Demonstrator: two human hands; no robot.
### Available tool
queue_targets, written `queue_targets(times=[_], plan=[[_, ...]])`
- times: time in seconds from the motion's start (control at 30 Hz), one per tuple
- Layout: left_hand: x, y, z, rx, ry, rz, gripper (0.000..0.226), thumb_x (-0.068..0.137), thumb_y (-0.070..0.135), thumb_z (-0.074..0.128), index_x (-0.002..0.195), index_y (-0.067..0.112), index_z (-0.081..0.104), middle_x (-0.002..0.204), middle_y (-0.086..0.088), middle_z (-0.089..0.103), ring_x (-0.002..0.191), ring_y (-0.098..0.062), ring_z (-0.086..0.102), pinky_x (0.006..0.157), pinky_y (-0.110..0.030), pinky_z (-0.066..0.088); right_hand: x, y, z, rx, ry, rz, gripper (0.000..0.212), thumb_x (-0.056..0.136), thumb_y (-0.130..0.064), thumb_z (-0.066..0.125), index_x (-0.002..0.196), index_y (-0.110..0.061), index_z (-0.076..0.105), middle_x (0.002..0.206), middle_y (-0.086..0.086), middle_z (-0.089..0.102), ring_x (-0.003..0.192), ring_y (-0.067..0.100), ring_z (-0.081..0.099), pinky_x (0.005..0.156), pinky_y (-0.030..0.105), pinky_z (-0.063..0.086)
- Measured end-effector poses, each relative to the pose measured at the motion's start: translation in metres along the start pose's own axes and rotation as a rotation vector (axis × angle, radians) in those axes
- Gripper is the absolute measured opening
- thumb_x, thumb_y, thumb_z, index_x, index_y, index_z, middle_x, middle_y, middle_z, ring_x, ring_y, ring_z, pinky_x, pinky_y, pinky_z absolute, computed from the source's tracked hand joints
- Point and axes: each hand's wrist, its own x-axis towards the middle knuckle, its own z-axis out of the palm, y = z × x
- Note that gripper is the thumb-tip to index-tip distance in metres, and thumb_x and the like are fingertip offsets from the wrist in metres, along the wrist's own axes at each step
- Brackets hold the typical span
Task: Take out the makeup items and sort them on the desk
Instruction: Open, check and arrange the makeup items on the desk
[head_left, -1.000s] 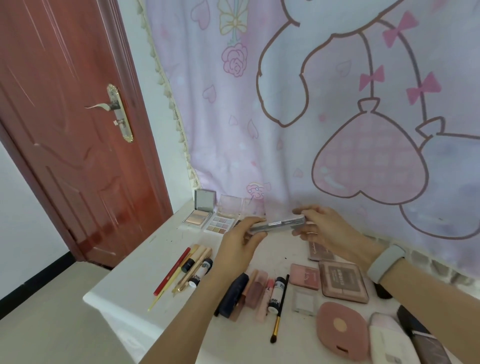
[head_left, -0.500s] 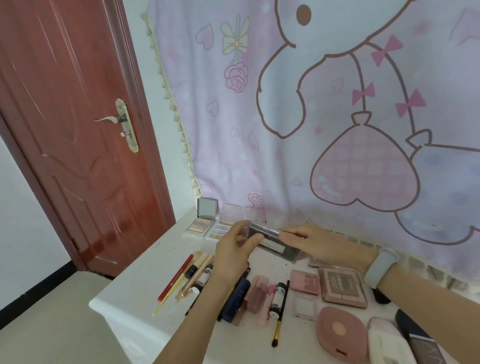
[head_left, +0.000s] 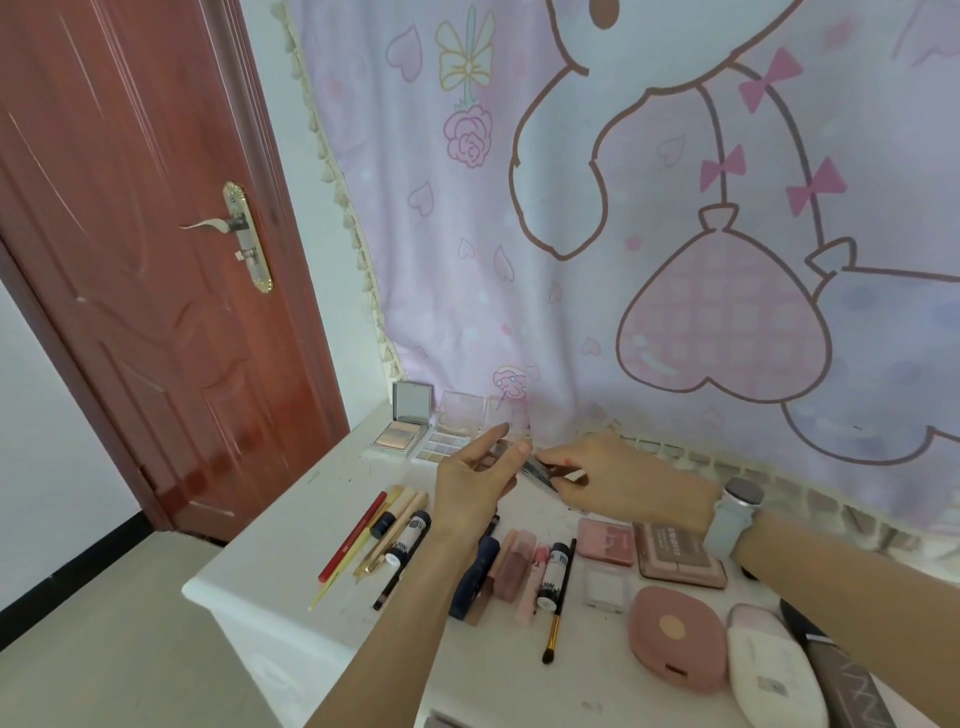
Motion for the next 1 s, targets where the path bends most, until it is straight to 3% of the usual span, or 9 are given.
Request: queue_targets(times=[0.1, 0.2, 0.3, 0.37, 0.5, 0.63, 0.77, 0.93, 1.0], plan=[[0.002, -0.002, -0.001, 0.029, -0.016, 0.012, 0.045, 0.078, 0.013, 0.072, 0.121, 0.008, 0.06, 0.095, -0.006, 0.067, 0.094, -0.018, 0.062, 0.082, -0.029, 0.055, -0.001, 0.0, -0.002, 0.04, -0.046, 0.025, 0.031, 0.089, -0.018, 0.048, 0.101, -0.043, 0.06, 0.079, -0.032, 0.055, 0.075, -0.013, 0.053, 0.073, 0.01, 0.041], [0.005, -0.003, -0.001, 0.021, -0.03, 0.008, 0.045, 0.078, 0.013, 0.072, 0.121, 0.008, 0.06, 0.09, -0.004, 0.067, 0.092, -0.019, 0.063, 0.077, -0.024, 0.056, 0.0, 0.0, -0.002, -0.004, -0.04, 0.016, 0.026, 0.087, -0.014, 0.047, 0.08, -0.037, 0.056, 0.062, -0.016, 0.052, 0.06, -0.004, 0.05, 0.062, 0.013, 0.036], [0.009, -0.004, -0.001, 0.024, -0.038, 0.015, 0.045, 0.079, 0.014, 0.072, 0.122, 0.008, 0.059, 0.086, -0.002, 0.065, 0.088, -0.019, 0.062, 0.076, -0.025, 0.056, 0.0, 0.0, -0.002, -0.051, 0.002, 0.036, 0.012, 0.086, -0.013, 0.046, 0.085, -0.015, 0.057, 0.06, -0.005, 0.049, 0.059, 0.015, 0.048, 0.065, 0.032, 0.042], [0.011, -0.006, -0.002, 0.028, -0.044, 0.012, 0.046, 0.079, 0.015, 0.071, 0.123, 0.009, 0.057, 0.087, -0.004, 0.065, 0.086, -0.018, 0.061, 0.075, -0.023, 0.056, -0.001, -0.002, -0.003, -0.104, 0.026, 0.029, 0.011, 0.085, -0.012, 0.046, 0.08, -0.016, 0.054, 0.06, -0.001, 0.049, 0.062, 0.024, 0.048, 0.064, 0.035, 0.04], [0.011, -0.009, -0.004, -0.021, -0.066, -0.053, 0.047, 0.083, 0.017, 0.068, 0.127, 0.01, 0.054, 0.096, -0.013, 0.065, 0.083, -0.018, 0.062, 0.07, -0.021, 0.057, -0.001, -0.004, -0.004, -0.148, 0.049, 0.065, 0.024, 0.086, -0.015, 0.046, 0.066, -0.027, 0.047, 0.054, -0.004, 0.044, 0.058, 0.02, 0.041, 0.06, 0.036, 0.039], [0.015, -0.014, -0.004, -0.115, -0.124, -0.223, 0.043, 0.085, 0.031, 0.063, 0.125, 0.016, 0.057, 0.114, -0.014, 0.058, 0.082, -0.02, 0.068, 0.068, -0.025, 0.056, 0.002, 0.005, -0.002, -0.071, 0.113, 0.16, 0.014, 0.086, -0.017, 0.047, 0.084, -0.016, 0.061, 0.068, 0.001, 0.059, 0.063, 0.018, 0.05, 0.064, 0.034, 0.041], [0.03, -0.018, 0.004, -0.199, -0.154, -0.388, 0.029, 0.088, 0.041, 0.056, 0.089, 0.014, 0.067, 0.081, -0.005, 0.066, 0.082, -0.028, 0.067, 0.069, -0.036, 0.057, 0.012, 0.02, 0.003, 0.042, 0.178, 0.301, 0.02, 0.083, -0.02, 0.046, 0.065, -0.015, 0.052, 0.052, -0.001, 0.045, 0.048, 0.012, 0.036, 0.051, 0.027, 0.03], [0.055, -0.017, 0.016, -0.151, -0.126, -0.472, 0.034, 0.098, 0.032, 0.043, 0.086, 0.006, 0.061, 0.081, -0.011, 0.065, 0.074, -0.024, 0.063, 0.055, -0.033, 0.056, 0.027, 0.051, 0.011, 0.234, 0.316, 0.479, 0.024, 0.078, -0.013, 0.051, 0.078, 0.009, 0.062, 0.06, 0.023, 0.049, 0.052, 0.025, 0.046, 0.055, 0.029, 0.038], [0.064, -0.019, 0.017, -0.086, -0.107, -0.467, 0.027, 0.098, 0.025, 0.044, 0.087, 0.006, 0.06, 0.08, -0.009, 0.061, 0.071, -0.022, 0.06, 0.052, -0.029, 0.055, 0.032, 0.063, 0.014, 0.311, 0.374, 0.529, 0.024, 0.079, -0.01, 0.051, 0.077, 0.011, 0.062, 0.058, 0.028, 0.045, 0.051, 0.021, 0.04, 0.054, 0.027, 0.033]])
